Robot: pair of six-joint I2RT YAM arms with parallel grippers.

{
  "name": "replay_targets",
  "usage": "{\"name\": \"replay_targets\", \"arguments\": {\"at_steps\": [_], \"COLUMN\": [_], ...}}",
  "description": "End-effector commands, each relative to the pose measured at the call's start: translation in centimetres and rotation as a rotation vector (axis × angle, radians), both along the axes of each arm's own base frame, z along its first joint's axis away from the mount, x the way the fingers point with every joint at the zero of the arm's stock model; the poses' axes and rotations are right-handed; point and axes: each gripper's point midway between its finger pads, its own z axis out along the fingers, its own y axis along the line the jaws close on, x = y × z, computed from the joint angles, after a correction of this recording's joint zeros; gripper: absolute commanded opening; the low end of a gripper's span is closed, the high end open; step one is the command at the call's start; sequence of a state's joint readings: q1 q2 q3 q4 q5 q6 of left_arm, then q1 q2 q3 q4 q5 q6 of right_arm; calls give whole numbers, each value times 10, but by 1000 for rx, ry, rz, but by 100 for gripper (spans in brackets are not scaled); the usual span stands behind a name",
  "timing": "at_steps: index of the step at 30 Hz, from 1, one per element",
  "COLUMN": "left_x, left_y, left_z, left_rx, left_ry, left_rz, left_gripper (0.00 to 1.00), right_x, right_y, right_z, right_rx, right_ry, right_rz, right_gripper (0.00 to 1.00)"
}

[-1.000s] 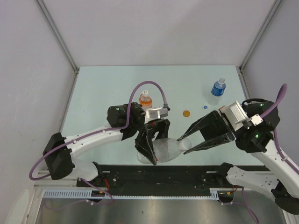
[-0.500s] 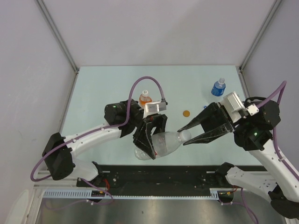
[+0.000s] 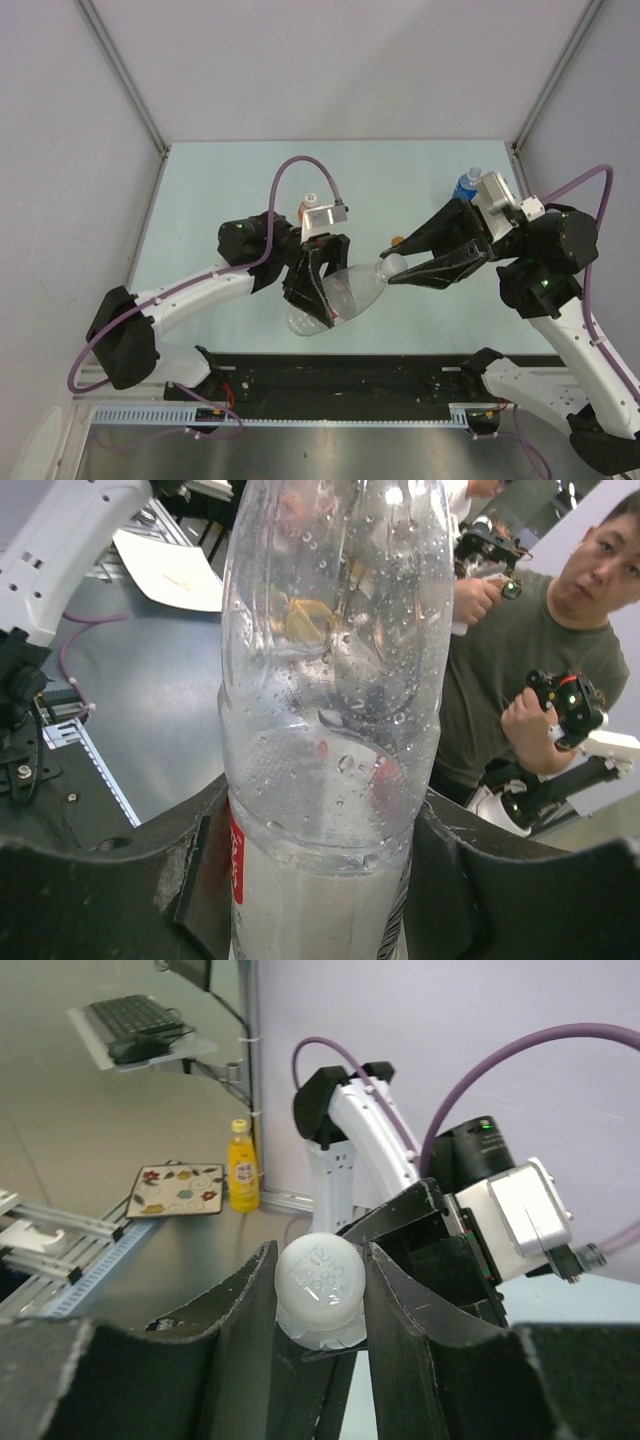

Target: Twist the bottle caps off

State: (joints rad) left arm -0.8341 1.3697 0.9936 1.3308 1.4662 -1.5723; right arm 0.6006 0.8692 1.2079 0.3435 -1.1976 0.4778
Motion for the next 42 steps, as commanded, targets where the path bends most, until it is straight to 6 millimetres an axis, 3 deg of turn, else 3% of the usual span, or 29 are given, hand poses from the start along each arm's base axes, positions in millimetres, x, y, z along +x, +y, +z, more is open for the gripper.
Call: {"name": "replay_targets", "arguments": {"at_steps": [1, 13, 16, 17, 19, 20, 23, 24, 26, 27, 28, 31, 32, 36, 39, 40, 42], "left_x": [5, 9, 10, 9, 12, 13, 21, 24, 49, 73, 93, 100, 112, 134, 147, 148, 151], "left_y": [17, 24, 26, 28, 30, 31, 32, 32, 19, 10, 14, 22, 26, 44, 60, 64, 75], "left_z": [41, 29, 25, 26, 24, 23, 25, 26, 29, -10, 17, 14, 14, 10, 6, 7, 8], "left_rx": [-380, -355, -347, -349, -344, -342, -344, -255, -304, -140, -163, -103, -81, -30, -15, -14, -15], "left_ry": [-145, -146, -149, -151, -152, -152, -173, -104, -246, -318, -413, -453, -460, -479, -476, -473, -475], "left_rz": [134, 168, 179, 184, 203, 213, 281, 319, 491, 626, 822, 914, 992, 1173, 1306, 1335, 1392], "left_gripper": [0, 0, 0, 0, 0, 0, 0, 0, 0, 0, 0, 0, 0, 0, 0, 0, 0], "right_x": [-23, 16, 42, 60, 84, 106, 155, 167, 195, 202, 207, 218, 225, 238, 247, 250, 258], "right_y": [-17, -21, -28, -34, -41, -52, -68, -70, -72, -71, -70, -63, -65, -57, -51, -55, -52], "right_z": [16, 41, 49, 55, 49, 51, 24, 5, -24, -41, -51, -88, -99, -167, -199, -223, -239], "right_rx": [28, 120, 166, 208, 200, 234, 182, 121, 38, -18, -39, -117, -132, -269, -282, -316, -298], "right_ry": [-30, 3, 25, 47, 105, 155, 268, 310, 372, 409, 436, 497, 515, 604, 665, 688, 719], "right_rz": [2, -254, -421, -529, -661, -791, -1032, -1085, -1187, -1215, -1229, -1262, -1302, -1354, -1388, -1427, -1451], "right_gripper": [0, 0, 0, 0, 0, 0, 0, 0, 0, 0, 0, 0, 0, 0, 0, 0, 0]}}
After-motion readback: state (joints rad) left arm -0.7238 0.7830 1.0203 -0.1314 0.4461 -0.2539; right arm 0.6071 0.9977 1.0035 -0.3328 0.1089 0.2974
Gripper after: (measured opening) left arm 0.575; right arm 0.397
